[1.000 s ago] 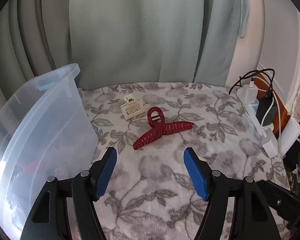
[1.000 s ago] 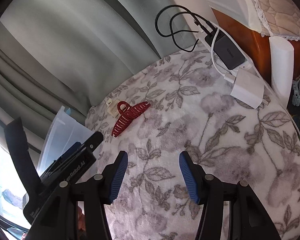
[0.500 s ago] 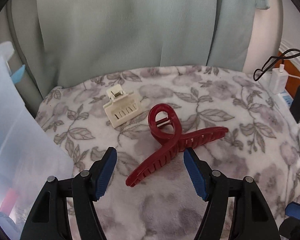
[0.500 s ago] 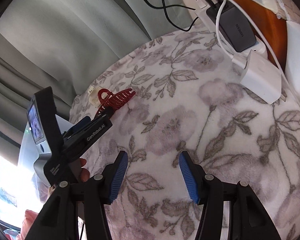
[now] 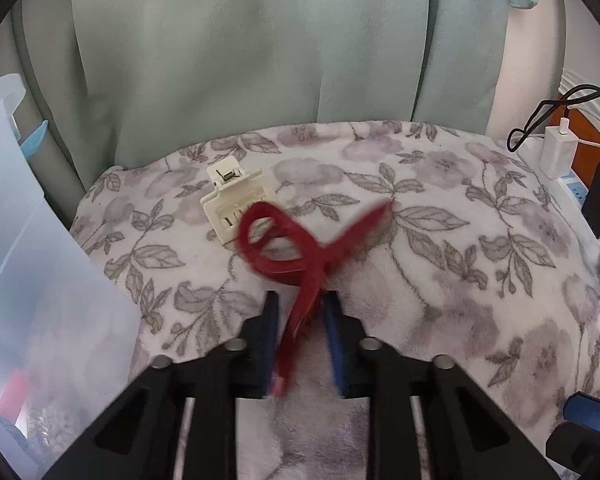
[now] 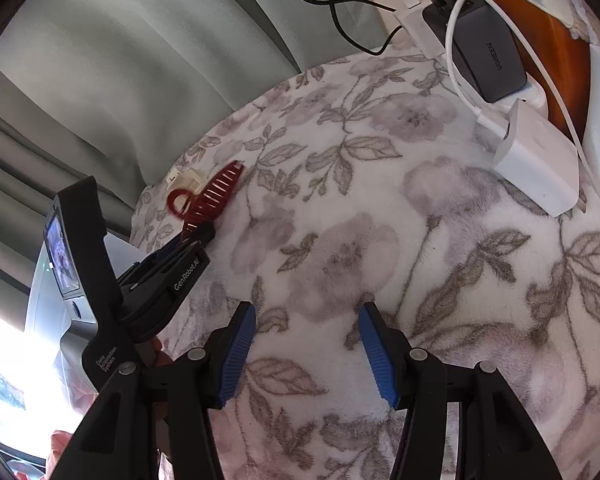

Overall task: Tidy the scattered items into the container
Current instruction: 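Grasp the red claw clip with the left tool while the right tool grasps the cream claw clip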

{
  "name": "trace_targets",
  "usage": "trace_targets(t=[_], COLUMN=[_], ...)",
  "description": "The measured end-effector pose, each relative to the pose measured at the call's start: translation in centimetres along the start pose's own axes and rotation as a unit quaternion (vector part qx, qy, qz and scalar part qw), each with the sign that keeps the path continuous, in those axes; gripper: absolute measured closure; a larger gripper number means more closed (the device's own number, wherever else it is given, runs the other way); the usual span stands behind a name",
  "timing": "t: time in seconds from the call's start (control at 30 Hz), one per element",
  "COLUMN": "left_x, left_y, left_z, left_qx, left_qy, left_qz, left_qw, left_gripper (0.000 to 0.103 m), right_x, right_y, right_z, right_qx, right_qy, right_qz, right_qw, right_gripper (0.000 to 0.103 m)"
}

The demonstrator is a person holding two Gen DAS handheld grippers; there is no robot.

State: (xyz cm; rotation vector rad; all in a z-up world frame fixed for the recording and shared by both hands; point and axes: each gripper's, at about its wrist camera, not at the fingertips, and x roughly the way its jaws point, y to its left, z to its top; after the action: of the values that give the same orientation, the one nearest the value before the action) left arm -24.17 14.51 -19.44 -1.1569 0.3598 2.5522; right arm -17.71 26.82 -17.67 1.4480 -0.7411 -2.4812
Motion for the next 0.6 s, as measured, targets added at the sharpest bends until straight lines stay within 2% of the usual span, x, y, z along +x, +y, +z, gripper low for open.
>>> trace_targets(t=[0.1, 0.3, 0.43, 0.6], left_x=[-0.4, -1.8, -2.7, -3.5], left_y=[0.4, 1.3, 2.2, 3.3], left_z=[-0.2, -1.5, -2.6, -4.0], left_qx=[-0.009, -0.044, -0.07, -0.108], left_qy=[0.005, 0.023, 0.041, 0.06], left_qz=[-0.004, 0.015, 0.033, 0.037], left_qw=[0.9999, 0.9986, 0.9962, 0.9916], left_gripper=[0.094, 0.094, 0.094, 0.094], right_x=[-0.2, -0.5, -0.2, 1.1], right_y=[0.3, 1.3, 2.5, 4.6], right_z=[0.1, 0.7, 1.8, 3.3], right_qx=[-0.004, -0.016, -0.038, -0.085], right_qy=[-0.003, -0.009, -0.012, -0.005], right_qz=[0.001, 0.001, 0.003, 0.002], right_qw=[1.0, 1.0, 0.999, 0.996], right_gripper=[0.046, 0.046, 0.046, 0.046])
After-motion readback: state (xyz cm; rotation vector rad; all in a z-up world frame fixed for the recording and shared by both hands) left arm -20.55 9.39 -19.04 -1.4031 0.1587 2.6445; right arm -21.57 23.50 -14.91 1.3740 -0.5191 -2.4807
